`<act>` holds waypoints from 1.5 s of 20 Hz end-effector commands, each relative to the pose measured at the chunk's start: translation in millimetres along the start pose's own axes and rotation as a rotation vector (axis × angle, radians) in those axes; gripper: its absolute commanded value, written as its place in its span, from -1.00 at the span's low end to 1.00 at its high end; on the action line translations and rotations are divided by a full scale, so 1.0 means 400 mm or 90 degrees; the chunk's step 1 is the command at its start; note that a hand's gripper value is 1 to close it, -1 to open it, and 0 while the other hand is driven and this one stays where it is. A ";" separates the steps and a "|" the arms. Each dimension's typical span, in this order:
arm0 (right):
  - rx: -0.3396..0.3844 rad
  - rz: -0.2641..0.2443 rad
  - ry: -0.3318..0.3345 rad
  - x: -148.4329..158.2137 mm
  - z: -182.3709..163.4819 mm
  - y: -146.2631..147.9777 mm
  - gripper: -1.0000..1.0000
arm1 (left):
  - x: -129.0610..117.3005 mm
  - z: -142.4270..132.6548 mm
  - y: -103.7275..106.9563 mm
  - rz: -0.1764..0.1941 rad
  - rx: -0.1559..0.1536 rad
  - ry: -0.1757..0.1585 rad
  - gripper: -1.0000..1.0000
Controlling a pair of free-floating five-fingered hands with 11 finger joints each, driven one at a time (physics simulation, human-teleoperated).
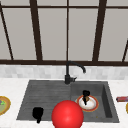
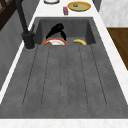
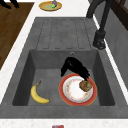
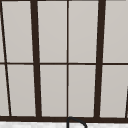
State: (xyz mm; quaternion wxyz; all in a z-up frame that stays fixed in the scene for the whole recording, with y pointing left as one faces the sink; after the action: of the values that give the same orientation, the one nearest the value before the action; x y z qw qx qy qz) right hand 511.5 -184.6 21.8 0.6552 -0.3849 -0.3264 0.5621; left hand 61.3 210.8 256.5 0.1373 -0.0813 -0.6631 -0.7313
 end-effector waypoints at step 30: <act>-0.109 -0.043 -0.067 -0.042 -0.239 0.104 1.00 | 0.000 0.000 0.000 0.000 0.000 0.000 0.00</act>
State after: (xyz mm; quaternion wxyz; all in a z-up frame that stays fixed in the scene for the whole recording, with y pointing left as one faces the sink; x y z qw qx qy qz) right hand 569.0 -210.3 -67.7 0.6164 -0.3850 -0.4139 0.5482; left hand 61.3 210.8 256.5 0.1373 -0.0813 -0.6631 -0.7313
